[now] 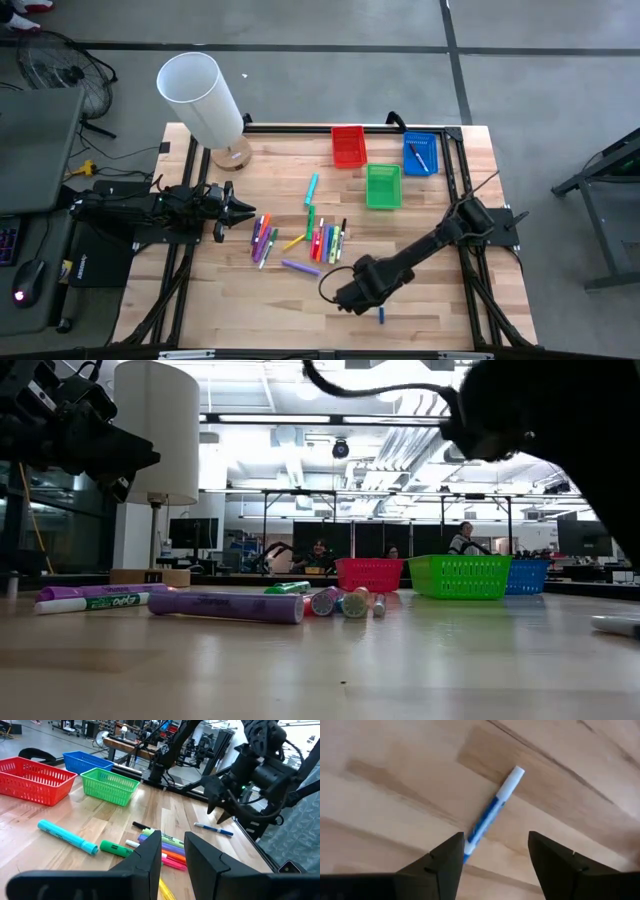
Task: Pick & Place Markers
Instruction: Put the blue marker in the blue bin
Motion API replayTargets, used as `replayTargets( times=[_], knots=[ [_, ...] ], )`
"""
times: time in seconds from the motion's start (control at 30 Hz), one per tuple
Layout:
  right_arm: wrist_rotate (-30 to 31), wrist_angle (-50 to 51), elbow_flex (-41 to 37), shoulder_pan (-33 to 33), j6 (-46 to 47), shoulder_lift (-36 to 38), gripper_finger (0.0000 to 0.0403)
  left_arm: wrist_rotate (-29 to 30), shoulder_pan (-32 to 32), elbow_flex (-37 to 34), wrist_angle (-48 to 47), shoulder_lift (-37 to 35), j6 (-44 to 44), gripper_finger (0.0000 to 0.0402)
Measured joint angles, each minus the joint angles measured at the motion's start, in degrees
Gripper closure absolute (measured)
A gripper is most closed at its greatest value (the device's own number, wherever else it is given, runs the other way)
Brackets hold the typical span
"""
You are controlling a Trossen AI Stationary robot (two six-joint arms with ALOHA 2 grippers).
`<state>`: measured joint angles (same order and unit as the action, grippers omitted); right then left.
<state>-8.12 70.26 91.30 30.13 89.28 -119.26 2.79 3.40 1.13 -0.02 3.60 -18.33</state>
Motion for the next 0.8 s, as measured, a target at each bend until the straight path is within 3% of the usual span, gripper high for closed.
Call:
replayTargets(
  times=[0.2,0.43,0.8],
  knots=[
    [-3.7,-8.8,-8.0,1.8,5.1,0.0,0.0197,0.0,0.0,0.0,0.0,0.0,0.0,0.0318],
    [-4.7,-26.9,-19.8,2.7,11.4,3.1,0.0211,0.0,0.0,0.0,0.0,0.0,0.0,0.0318],
    [-1.3,-27.4,-21.2,3.9,12.0,3.4,0.0234,0.0,0.0,0.0,0.0,0.0,0.0,0.0318]
  ],
)
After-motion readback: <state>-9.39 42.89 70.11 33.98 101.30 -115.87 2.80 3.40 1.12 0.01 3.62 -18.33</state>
